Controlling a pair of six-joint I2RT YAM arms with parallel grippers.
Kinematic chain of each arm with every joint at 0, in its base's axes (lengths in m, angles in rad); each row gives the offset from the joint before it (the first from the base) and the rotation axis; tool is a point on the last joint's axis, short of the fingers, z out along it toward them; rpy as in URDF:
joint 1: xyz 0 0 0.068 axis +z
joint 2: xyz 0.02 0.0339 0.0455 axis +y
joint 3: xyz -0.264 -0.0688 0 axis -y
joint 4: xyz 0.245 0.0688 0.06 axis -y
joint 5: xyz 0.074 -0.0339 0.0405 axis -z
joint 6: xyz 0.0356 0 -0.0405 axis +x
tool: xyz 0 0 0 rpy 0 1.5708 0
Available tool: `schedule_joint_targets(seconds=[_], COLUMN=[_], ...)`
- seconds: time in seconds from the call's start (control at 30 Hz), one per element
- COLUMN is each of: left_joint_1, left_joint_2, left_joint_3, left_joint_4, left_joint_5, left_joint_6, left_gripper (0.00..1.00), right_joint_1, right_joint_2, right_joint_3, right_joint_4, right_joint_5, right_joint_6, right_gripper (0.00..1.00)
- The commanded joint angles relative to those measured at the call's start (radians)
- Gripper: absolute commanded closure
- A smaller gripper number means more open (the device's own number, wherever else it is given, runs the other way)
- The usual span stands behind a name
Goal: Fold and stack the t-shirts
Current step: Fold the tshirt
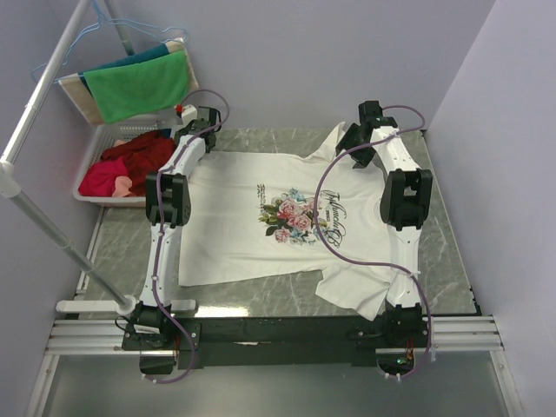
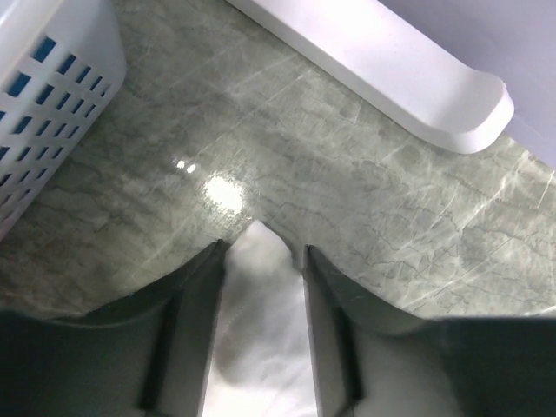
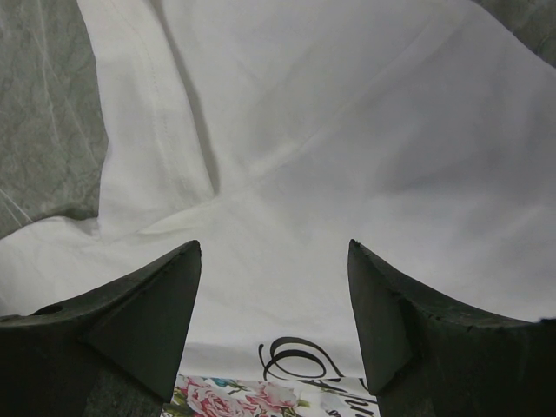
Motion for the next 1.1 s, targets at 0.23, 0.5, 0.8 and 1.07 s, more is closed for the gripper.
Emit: schedule_joint_targets(seconds=[0.23,0.5,0.8,1.07], left_joint_1=[0.000,-0.003,-0.031,-0.067], left_joint_2=[-0.011,-0.085,-0.177,-0.212], left_joint_3=[0.013,-0.044,-0.110,-0.119], left_joint_4=[0.025,0.035,0.016,-0.024], left_joint_5=[0.007,0.000,0.019,0.049], left_joint_6=[0.001,0.011,0.018,0.038], left_gripper=[0.93,0.99,0.99,0.99], right_joint_1=[-0.014,-0.021,-0.022,-0.022], right_joint_2=[-0.025,-0.031,-0.046,0.058], right_joint_3=[0.021,0.035,0.012,0.068], right_joint_4=[-0.012,0.023,0.250,0.402], right_joint_5=[0.013,0.022,0.133,0.079], right_joint_6=[0.003,0.008,0.057,0.101], right_gripper=[0.25,0.25,0.25,0.25])
